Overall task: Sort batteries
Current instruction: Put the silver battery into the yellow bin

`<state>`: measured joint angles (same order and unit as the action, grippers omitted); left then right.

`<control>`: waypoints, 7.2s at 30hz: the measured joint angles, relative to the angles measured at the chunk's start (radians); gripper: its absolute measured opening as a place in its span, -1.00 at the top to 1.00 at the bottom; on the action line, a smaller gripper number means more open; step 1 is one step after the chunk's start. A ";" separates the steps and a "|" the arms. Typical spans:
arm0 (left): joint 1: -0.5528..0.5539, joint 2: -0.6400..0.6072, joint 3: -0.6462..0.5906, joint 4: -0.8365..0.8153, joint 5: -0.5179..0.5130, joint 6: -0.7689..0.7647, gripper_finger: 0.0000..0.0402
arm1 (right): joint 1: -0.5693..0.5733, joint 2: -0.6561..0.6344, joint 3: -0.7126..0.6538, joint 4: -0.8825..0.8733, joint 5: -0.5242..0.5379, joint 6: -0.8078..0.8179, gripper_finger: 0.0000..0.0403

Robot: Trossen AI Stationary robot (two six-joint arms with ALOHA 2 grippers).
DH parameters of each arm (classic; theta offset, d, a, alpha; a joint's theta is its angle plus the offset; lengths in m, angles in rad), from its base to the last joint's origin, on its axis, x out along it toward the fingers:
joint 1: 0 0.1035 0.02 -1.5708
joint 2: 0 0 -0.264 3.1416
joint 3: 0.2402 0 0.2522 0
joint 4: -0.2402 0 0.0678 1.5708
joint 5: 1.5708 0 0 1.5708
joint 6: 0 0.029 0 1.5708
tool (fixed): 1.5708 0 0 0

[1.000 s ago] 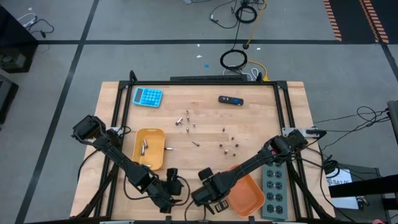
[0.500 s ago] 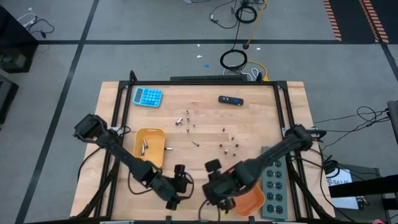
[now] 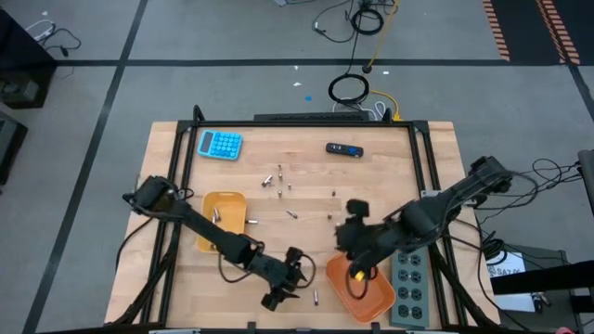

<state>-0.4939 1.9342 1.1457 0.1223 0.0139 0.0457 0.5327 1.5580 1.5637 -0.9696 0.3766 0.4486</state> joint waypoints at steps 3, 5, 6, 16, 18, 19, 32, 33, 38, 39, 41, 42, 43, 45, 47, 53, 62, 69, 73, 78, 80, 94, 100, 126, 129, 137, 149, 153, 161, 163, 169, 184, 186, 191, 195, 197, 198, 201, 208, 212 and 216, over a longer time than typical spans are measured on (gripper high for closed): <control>0.027 0.039 0.034 -0.005 0.089 0.106 -0.24 | 0.006 -0.029 -0.026 -0.008 0.049 0.070 0.26; 0.046 0.054 0.049 -0.005 0.153 0.163 -0.24 | 0.011 -0.034 -0.026 -0.017 0.073 0.104 0.26; 0.055 0.058 0.052 -0.006 0.188 0.183 -0.24 | 0.012 -0.036 -0.025 -0.016 0.075 0.116 0.26; 0.128 0.072 0.053 0.061 0.336 0.253 -0.24 | 0.009 -0.040 -0.025 -0.014 0.160 0.130 0.26; 0.127 0.093 0.054 0.078 0.345 0.251 -0.24 | -0.002 -0.047 -0.025 -0.009 0.177 0.114 0.26; 0.127 0.109 0.055 0.093 0.352 0.250 -0.24 | -0.008 -0.055 -0.025 -0.006 0.184 0.106 0.26; 0.112 0.269 0.209 0.111 0.325 0.229 -0.24 | -0.077 -0.140 -0.024 -0.004 0.302 0.123 0.26; 0.111 0.282 0.226 0.113 0.325 0.217 -0.24 | -0.084 -0.143 -0.024 -0.004 0.318 0.135 0.26; 0.095 0.348 0.299 0.105 0.242 0.134 -0.24 | -0.122 -0.143 -0.024 -0.004 0.339 0.200 0.26; 0.091 0.358 0.308 0.106 0.200 0.120 -0.24 | -0.125 -0.143 -0.024 -0.006 0.339 0.210 0.26; 0.078 0.361 0.312 0.105 0.117 0.109 -0.24 | -0.128 -0.143 -0.024 -0.007 0.339 0.216 0.26; 0.074 0.361 0.312 0.112 0.083 0.102 -0.24 | -0.128 -0.144 -0.024 -0.009 0.338 0.217 0.26; 0.069 0.361 0.312 0.120 0.050 0.093 -0.24 | -0.128 -0.147 -0.024 -0.013 0.336 0.216 0.26; 0.058 0.360 0.312 0.127 -0.005 0.078 -0.24 | -0.127 -0.152 -0.024 -0.015 0.334 0.216 0.26; 0.049 0.360 0.312 0.136 -0.042 0.064 -0.24 | -0.127 -0.159 -0.024 -0.020 0.342 0.213 0.26; 0.041 0.360 0.312 0.133 -0.141 -0.010 -0.24 | -0.127 -0.166 -0.024 -0.020 0.373 0.242 0.26; 0.045 0.298 0.311 -0.047 -0.197 -0.048 -0.24 | -0.049 -0.066 -0.007 0.073 0.276 0.109 0.26; -0.022 0.155 0.183 -0.100 -0.428 -0.093 -0.24 | 0.040 0.091 0.049 0.055 0.159 0.082 0.26; -0.060 0.047 0.032 -0.078 -0.518 -0.224 -0.24 | 0.097 0.218 0.125 -0.017 0.076 0.104 0.26; -0.128 -0.074 -0.131 -0.052 -0.649 -0.403 -0.24 | 0.133 0.358 0.235 -0.079 -0.036 0.116 0.26; -0.165 -0.118 -0.179 -0.054 -0.709 -0.463 -0.24 | 0.139 0.422 0.278 -0.074 -0.092 0.116 0.26; -0.380 -0.260 -0.272 -0.155 -1.070 -0.738 -0.24 | 0.138 0.846 0.695 -0.365 -0.327 -0.020 0.17; -0.404 -0.260 -0.272 -0.193 -1.103 -0.797 -0.24 | 0.135 0.941 0.717 -0.494 -0.394 -0.051 -0.01; -0.404 -0.260 -0.272 -0.192 -1.085 -0.790 -0.24 | 0.094 1.009 0.717 -0.603 -0.398 -0.222 -0.06; -0.404 -0.260 -0.272 -0.192 -1.084 -0.790 -0.24 | 0.087 1.008 0.717 -0.605 -0.359 -0.280 -0.06; -0.404 -0.260 -0.272 -0.188 -1.068 -0.771 -0.24 | 0.053 1.005 0.716 -0.604 -0.144 -0.333 -0.05; -0.404 -0.260 -0.272 -0.182 -1.057 -0.771 -0.24 | 0.048 0.870 0.715 -0.601 -0.050 -0.179 -0.05; -0.404 -0.260 -0.272 -0.171 -1.057 -0.771 -0.24 | 0.024 0.778 0.715 -0.586 0.022 -0.098 -0.05; -0.347 -0.260 -0.272 -0.165 -0.959 -0.747 -0.24 | -0.078 0.659 0.716 -0.407 0.066 -0.150 -0.01; -0.310 -0.260 -0.272 -0.179 -0.913 -0.747 -0.24 | -0.087 0.639 0.716 -0.339 0.122 -0.217 0.02; -0.126 -0.278 -0.272 -0.295 -0.752 -0.774 -0.24 | -0.169 0.565 0.716 -0.286 0.106 -0.350 0.16; 0.199 -0.278 -0.272 -0.419 -0.484 -0.641 -0.24 | -0.426 0.320 0.531 -0.006 -0.075 -0.695 0.24; 0.239 -0.278 -0.272 -0.449 -0.445 -0.632 -0.24 | -0.482 0.273 0.453 0.076 -0.105 -0.745 0.24; 0.321 -0.278 -0.272 -0.485 -0.337 -0.610 -0.24 | -0.604 0.118 0.278 0.307 -0.247 -0.819 0.24; 0.369 -0.278 -0.272 -0.523 -0.322 -0.626 -0.24 | -0.663 0.008 0.156 0.402 -0.297 -0.851 0.24; 0.385 -0.278 -0.272 -0.547 -0.322 -0.657 -0.24 | -0.679 -0.028 0.104 0.415 -0.299 -0.861 0.24; 0.391 -0.278 -0.272 -0.559 -0.322 -0.677 -0.24 | -0.684 -0.045 0.083 0.419 -0.299 -0.867 0.24; 0.399 -0.278 -0.272 -0.594 -0.329 -0.714 -0.24 | -0.695 -0.084 0.031 0.434 -0.305 -0.896 0.24; 0.414 -0.278 -0.272 -0.615 -0.310 -0.720 -0.24 | -0.710 -0.093 -0.014 0.508 -0.305 -0.948 0.24; 0.416 -0.278 -0.271 -0.623 -0.326 -0.696 -0.24 | -0.710 -0.095 -0.012 0.539 -0.305 -0.962 0.24; 0.397 -0.305 -0.244 -0.628 -0.332 -0.659 -0.24 | -0.711 -0.101 -0.012 0.554 -0.305 -0.962 0.24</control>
<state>-0.0972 1.6294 0.9020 -0.5052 -0.3177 -0.6133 -0.1779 1.4574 1.5513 -0.4155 0.0719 -0.5137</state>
